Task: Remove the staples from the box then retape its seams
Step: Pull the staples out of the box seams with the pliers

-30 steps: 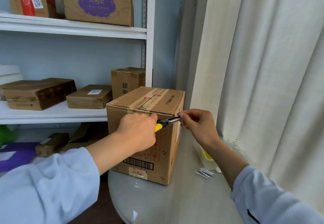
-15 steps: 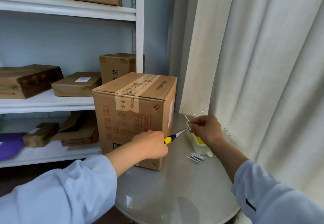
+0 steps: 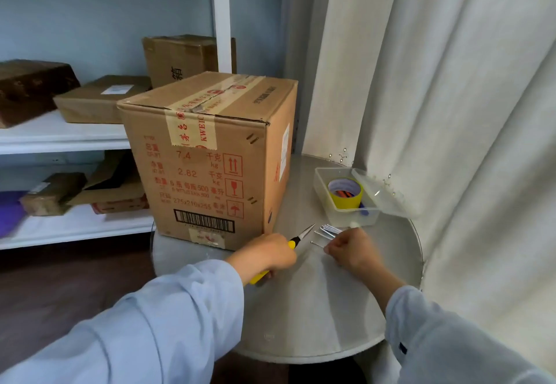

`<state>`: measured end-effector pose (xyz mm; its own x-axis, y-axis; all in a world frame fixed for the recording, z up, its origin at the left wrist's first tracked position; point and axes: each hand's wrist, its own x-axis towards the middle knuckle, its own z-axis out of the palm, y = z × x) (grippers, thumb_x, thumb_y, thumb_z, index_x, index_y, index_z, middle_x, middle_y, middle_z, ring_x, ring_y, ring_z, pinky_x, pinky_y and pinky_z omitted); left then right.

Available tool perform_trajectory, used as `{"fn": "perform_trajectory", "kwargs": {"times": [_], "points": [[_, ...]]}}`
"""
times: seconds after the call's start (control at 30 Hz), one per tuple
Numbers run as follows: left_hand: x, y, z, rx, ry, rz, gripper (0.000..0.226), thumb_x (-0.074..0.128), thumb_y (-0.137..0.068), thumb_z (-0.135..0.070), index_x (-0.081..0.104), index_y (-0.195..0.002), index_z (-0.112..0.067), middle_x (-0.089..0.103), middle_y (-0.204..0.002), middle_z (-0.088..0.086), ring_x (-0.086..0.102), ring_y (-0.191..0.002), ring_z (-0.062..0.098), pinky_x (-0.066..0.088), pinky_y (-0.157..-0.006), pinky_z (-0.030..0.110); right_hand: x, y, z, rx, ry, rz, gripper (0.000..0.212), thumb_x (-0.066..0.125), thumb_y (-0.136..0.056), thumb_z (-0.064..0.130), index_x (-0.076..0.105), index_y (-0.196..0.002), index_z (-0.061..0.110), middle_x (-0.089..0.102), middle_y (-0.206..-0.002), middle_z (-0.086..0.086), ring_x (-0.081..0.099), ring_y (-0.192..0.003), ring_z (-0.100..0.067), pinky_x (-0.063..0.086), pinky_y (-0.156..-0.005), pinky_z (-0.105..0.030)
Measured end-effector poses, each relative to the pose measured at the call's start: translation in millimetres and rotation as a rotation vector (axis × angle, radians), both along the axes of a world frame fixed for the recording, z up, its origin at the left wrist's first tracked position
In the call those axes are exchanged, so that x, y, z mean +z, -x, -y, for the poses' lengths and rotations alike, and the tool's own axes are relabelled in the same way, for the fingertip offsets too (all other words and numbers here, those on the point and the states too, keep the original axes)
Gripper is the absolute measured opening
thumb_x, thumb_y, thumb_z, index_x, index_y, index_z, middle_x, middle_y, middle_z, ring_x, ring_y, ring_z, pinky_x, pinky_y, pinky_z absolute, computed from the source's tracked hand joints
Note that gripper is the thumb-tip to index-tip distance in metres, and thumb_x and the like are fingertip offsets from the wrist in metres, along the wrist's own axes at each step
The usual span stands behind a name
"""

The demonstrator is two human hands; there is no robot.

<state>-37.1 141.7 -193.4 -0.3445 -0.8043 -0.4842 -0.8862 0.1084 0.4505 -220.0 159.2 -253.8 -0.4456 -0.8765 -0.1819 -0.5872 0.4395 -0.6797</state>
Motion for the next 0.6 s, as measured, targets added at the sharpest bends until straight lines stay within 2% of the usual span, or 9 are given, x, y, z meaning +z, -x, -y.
{"fn": "perform_trajectory", "kwargs": {"times": [0.07,0.13,0.23,0.3,0.4,0.47,0.53,0.6], "points": [[-1.5,2.6,2.8,0.003,-0.006,0.001,0.017,0.037,-0.085,-0.008,0.048,-0.073,-0.005,0.062,-0.080,0.016,0.056,-0.067,0.029,0.048,-0.065,0.031,-1.6,-3.1,-0.7,-0.013,-0.002,-0.008,0.013,0.068,-0.069,0.029,0.063,-0.059,0.022,0.068,-0.074,-0.007,0.063,-0.074,-0.028,0.051,-0.070,-0.031],[-4.1,5.3,4.9,-0.001,-0.003,0.027,0.019,0.037,-0.085,-0.009,0.046,-0.069,-0.006,0.061,-0.075,0.015,0.057,-0.065,0.030,0.049,-0.065,0.033,-2.1,-5.2,1.1,-0.047,0.003,0.018,0.010,0.068,-0.070,0.028,0.066,-0.061,0.024,0.070,-0.072,-0.005,0.066,-0.075,-0.027,0.052,-0.071,-0.032],[-7.8,8.4,4.6,-0.016,0.014,0.091,0.019,0.036,-0.085,-0.010,0.045,-0.069,-0.005,0.055,-0.064,0.013,0.055,-0.053,0.028,0.049,-0.056,0.031,-2.7,-6.8,3.9,-0.064,0.004,0.050,0.012,0.071,-0.073,0.029,0.067,-0.065,0.022,0.069,-0.063,-0.002,0.066,-0.070,-0.023,0.054,-0.072,-0.033],[-10.9,10.5,5.2,-0.031,0.032,0.133,0.019,0.036,-0.086,-0.013,0.045,-0.071,-0.005,0.054,-0.065,0.013,0.054,-0.049,0.027,0.048,-0.053,0.029,-5.6,-6.4,6.1,-0.099,0.023,0.070,0.012,0.071,-0.071,0.033,0.068,-0.067,0.022,0.069,-0.064,-0.003,0.066,-0.070,-0.024,0.055,-0.072,-0.033],[-12.3,11.9,5.8,-0.035,0.040,0.157,0.017,0.037,-0.086,-0.014,0.050,-0.084,-0.003,0.054,-0.069,0.013,0.058,-0.055,0.030,0.051,-0.054,0.030,-19.4,2.6,12.1,-0.186,0.077,0.173,0.024,0.071,-0.058,0.043,0.067,-0.073,0.025,0.070,-0.076,-0.006,0.068,-0.076,-0.033,0.058,-0.076,-0.045],[-12.5,11.2,6.5,-0.020,0.004,0.139,0.017,0.036,-0.087,-0.012,0.049,-0.086,-0.001,0.053,-0.070,0.014,0.057,-0.054,0.031,0.054,-0.058,0.036,-27.3,8.2,16.3,-0.211,0.116,0.213,0.025,0.071,-0.057,0.043,0.066,-0.073,0.024,0.069,-0.072,-0.008,0.068,-0.071,-0.036,0.058,-0.073,-0.052],[-11.5,10.6,6.7,0.003,-0.029,0.120,0.018,0.036,-0.088,-0.011,0.048,-0.081,0.000,0.053,-0.070,0.015,0.054,-0.050,0.030,0.054,-0.058,0.039,-14.7,-0.6,9.2,-0.180,0.126,0.185,0.016,0.069,-0.066,0.038,0.067,-0.067,0.022,0.068,-0.063,-0.007,0.065,-0.058,-0.031,0.058,-0.070,-0.051],[-11.3,11.0,6.6,0.020,-0.040,0.112,0.019,0.037,-0.088,-0.011,0.047,-0.076,-0.001,0.053,-0.070,0.015,0.053,-0.049,0.030,0.053,-0.056,0.038,-5.2,-8.3,4.6,-0.150,0.125,0.152,0.018,0.068,-0.075,0.033,0.067,-0.062,0.021,0.067,-0.058,-0.005,0.063,-0.053,-0.024,0.058,-0.070,-0.042]]}}
